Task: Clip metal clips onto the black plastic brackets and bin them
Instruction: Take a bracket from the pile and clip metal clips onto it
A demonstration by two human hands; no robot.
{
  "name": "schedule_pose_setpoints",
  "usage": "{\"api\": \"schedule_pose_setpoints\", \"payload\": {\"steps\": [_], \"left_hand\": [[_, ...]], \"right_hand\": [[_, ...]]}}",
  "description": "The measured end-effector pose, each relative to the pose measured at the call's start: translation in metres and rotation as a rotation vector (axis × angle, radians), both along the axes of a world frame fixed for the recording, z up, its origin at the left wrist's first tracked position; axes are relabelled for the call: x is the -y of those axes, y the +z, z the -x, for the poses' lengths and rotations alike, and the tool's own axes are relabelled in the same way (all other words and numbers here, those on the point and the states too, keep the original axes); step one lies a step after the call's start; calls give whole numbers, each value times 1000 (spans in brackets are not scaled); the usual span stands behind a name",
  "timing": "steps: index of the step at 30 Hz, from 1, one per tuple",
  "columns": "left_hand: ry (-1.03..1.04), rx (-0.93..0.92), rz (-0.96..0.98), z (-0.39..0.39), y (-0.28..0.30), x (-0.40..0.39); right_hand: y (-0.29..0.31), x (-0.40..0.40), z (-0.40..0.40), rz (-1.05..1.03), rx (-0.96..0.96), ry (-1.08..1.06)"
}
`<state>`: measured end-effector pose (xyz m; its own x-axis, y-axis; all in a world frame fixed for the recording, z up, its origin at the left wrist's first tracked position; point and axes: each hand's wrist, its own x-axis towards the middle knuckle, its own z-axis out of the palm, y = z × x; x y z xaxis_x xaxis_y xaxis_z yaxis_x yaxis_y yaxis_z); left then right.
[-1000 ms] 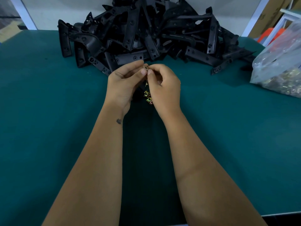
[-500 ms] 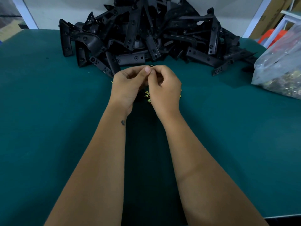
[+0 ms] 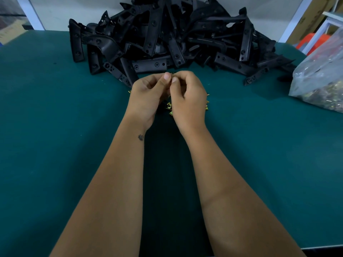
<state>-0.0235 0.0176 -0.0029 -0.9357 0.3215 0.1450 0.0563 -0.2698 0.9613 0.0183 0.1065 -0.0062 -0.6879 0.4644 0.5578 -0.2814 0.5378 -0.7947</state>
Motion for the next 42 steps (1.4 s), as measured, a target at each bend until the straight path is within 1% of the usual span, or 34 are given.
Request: {"api": "schedule_pose_setpoints", "payload": {"steps": [5,9,14,21,24,27,29,33,42], "left_hand": [[-36,28,-77,-1,0,1],[-21,75,-119,0,0,1],[-52,114,-182,0,2,4],[-53,44,-54,-6,7,4],[-8,30,19,-7,10,5],[68,-60,168,-10,10,0],[89,-93,227,-14,9,-5],[107,-129,245,-16,7,-10],[71,-197,134,-16,10,-10]], "right_hand": [[1,-1,0,-23,-12,17],[1,-3,0,19,32,66],[3,-2,-1,97,31,135],[0,-1,0,-26,90,137],[2,1,1,35,85,135],[4,2,0,105,68,137],[4,3,0,112,78,143],[5,8,0,161,99,182],[7,10,-4,200,89,188]]}}
